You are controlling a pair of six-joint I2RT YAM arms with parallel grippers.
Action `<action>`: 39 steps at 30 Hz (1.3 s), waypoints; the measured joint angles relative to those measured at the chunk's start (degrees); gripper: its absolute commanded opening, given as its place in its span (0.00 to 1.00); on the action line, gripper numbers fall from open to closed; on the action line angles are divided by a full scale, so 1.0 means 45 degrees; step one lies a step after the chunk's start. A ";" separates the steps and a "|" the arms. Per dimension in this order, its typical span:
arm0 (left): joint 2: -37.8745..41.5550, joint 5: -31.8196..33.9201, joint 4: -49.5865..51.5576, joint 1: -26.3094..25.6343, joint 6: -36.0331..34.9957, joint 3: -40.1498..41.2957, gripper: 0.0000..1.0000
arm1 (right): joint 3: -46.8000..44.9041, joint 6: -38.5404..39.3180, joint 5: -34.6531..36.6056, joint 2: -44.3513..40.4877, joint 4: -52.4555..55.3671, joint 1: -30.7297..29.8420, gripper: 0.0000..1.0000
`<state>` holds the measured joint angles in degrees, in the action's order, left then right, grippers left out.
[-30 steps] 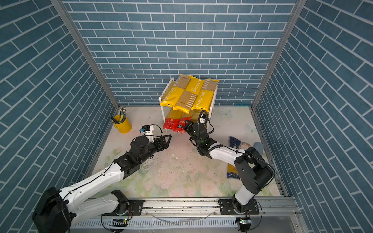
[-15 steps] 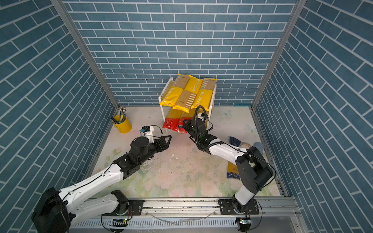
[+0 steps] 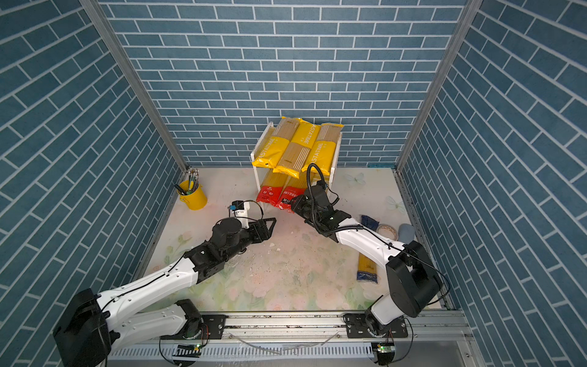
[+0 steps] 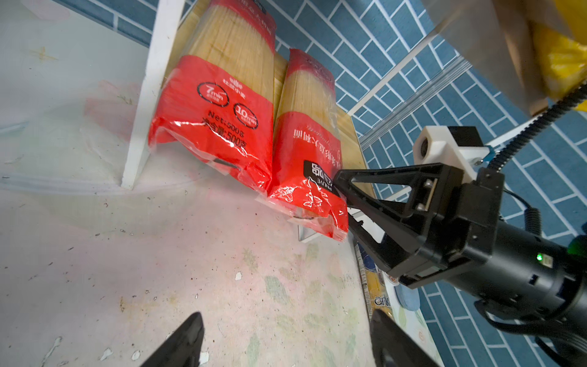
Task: Arrange pasta packages on shelves
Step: Place the pasta bag on the shelf, then move the pasta bag to the middle-right of the table.
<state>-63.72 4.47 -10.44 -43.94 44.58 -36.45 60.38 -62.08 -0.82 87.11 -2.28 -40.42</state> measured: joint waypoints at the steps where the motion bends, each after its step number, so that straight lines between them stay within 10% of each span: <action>1: -0.0078 0.0058 0.0010 -0.0083 -0.0029 -0.0019 0.83 | 0.0000 0.0053 -0.0068 -0.0005 0.0049 -0.0005 0.40; 23: -0.2273 0.1049 -0.0612 -0.2419 -0.2030 -0.1515 0.83 | -0.2472 0.2735 0.0879 -0.5270 0.6679 -0.0291 0.41; 39: -0.5202 0.1341 -0.0811 -0.3920 -0.3400 -0.3410 0.84 | -0.3211 0.3682 0.1282 -0.3779 0.9879 0.6538 0.55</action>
<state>-87.13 10.50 -14.09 -61.58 29.28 -51.79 45.93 -45.52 4.95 70.11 42.17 -11.00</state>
